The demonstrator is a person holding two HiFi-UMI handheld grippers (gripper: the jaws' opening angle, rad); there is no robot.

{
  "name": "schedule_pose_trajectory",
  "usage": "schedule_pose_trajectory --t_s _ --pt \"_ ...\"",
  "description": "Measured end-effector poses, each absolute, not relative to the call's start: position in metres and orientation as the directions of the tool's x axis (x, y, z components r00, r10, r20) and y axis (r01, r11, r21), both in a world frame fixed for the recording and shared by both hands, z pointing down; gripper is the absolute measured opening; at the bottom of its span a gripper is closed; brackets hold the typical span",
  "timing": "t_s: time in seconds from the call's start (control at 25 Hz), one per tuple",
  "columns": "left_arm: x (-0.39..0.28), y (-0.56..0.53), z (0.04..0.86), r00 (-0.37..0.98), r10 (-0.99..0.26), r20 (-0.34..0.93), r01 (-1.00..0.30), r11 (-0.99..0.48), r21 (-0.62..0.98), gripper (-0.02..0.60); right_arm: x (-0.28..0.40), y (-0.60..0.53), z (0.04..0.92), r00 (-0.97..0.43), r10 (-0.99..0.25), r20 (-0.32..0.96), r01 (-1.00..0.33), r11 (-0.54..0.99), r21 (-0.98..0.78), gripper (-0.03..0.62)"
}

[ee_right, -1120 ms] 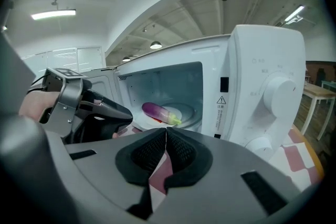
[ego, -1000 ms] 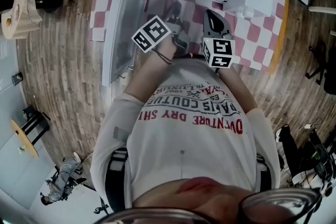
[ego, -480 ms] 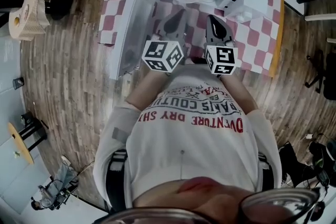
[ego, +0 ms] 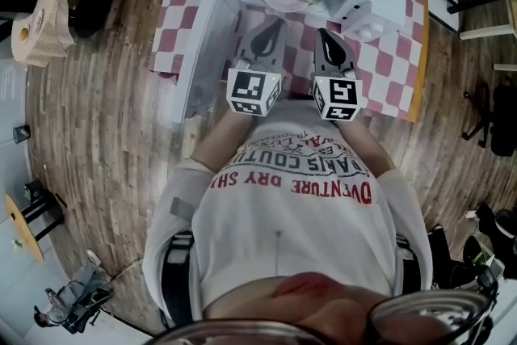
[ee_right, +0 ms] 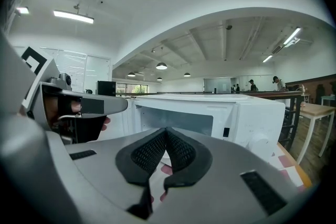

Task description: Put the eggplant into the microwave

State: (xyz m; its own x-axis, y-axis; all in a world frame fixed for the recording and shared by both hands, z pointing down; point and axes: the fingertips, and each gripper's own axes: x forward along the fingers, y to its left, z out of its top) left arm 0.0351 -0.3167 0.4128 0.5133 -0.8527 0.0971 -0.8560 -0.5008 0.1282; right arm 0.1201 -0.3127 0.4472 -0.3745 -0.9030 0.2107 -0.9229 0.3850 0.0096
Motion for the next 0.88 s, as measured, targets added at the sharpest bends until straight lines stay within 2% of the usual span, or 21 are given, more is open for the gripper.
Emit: schedule_pose_trajectory --t_s 0.88 --pt "0.039 -0.318 0.422 0.516 -0.847 0.129 -0.853 -0.495 0.162 0.029 0.125 -0.308 0.457 -0.372 -0.894 0.251 -0.923 0.384 0.001 0.025"
